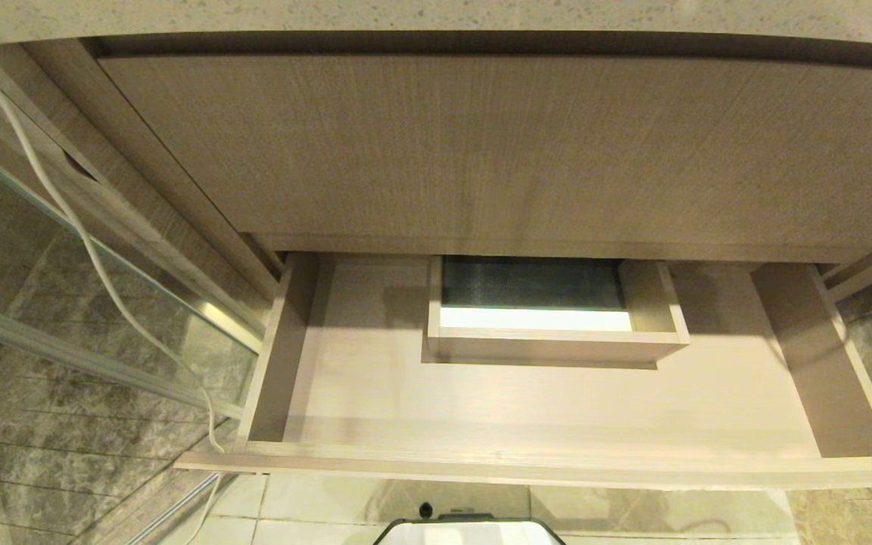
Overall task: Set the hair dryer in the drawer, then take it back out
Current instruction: Pick up the hairdryer
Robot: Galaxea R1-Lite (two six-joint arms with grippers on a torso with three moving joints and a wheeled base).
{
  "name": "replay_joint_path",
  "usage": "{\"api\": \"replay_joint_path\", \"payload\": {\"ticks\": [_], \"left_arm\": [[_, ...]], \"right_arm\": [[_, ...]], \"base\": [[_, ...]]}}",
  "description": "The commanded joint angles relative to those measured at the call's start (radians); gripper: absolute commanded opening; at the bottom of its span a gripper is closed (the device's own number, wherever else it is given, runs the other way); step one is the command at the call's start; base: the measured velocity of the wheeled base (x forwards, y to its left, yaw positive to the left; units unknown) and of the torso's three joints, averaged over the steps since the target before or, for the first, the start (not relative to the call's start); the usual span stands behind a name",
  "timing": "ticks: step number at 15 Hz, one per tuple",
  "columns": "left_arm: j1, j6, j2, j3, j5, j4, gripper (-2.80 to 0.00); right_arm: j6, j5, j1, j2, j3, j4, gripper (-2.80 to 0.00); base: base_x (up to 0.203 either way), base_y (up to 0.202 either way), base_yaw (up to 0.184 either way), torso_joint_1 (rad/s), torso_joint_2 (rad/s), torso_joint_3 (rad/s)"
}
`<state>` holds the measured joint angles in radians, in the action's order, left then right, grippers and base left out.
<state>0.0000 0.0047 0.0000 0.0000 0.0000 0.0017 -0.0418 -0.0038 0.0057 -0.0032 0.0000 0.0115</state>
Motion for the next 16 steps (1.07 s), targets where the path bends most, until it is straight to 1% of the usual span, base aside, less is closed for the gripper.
{"api": "replay_joint_path", "payload": {"ticks": [1,16], "left_arm": [[0.0,0.0,0.0,0.002,0.0,0.0,-2.8],[0.0,0.0,0.0,0.002,0.0,0.0,-2.8]], "right_arm": [[0.0,-0.001,0.0,0.002,0.002,0.001,-2.8],[0.0,-0.001,0.0,0.002,0.002,0.0,-2.8]], "base": [[0.0,0.0,0.0,0.0,0.0,0.0],[0.0,0.0,0.0,0.0,0.0,0.0]]}}
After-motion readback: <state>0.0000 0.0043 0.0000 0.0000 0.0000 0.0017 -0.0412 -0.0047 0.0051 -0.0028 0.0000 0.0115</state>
